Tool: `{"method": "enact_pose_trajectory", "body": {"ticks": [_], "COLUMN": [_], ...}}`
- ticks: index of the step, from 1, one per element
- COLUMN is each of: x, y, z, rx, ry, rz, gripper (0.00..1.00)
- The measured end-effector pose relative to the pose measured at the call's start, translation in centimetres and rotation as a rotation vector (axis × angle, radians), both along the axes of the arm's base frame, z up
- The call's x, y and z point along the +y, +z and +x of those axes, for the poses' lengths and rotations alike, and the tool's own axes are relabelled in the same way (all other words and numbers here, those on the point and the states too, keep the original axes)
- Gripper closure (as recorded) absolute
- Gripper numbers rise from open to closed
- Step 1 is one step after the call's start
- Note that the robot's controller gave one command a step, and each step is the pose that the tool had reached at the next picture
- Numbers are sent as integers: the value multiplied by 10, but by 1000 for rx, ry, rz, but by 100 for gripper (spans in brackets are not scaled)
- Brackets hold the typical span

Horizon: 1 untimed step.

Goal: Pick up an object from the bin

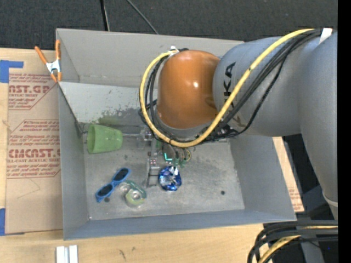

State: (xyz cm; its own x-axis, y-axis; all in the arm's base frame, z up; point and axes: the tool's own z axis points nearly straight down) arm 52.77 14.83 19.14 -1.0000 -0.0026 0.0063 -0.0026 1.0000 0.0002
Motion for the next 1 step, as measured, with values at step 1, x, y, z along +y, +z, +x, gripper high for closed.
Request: {"method": "enact_pose_trajectory", "body": {"ticks": [1], "x": [-1], "y": [-125], "z": [8], "rx": [1], "ry": [195], "rz": [0], "gripper": [0]}}
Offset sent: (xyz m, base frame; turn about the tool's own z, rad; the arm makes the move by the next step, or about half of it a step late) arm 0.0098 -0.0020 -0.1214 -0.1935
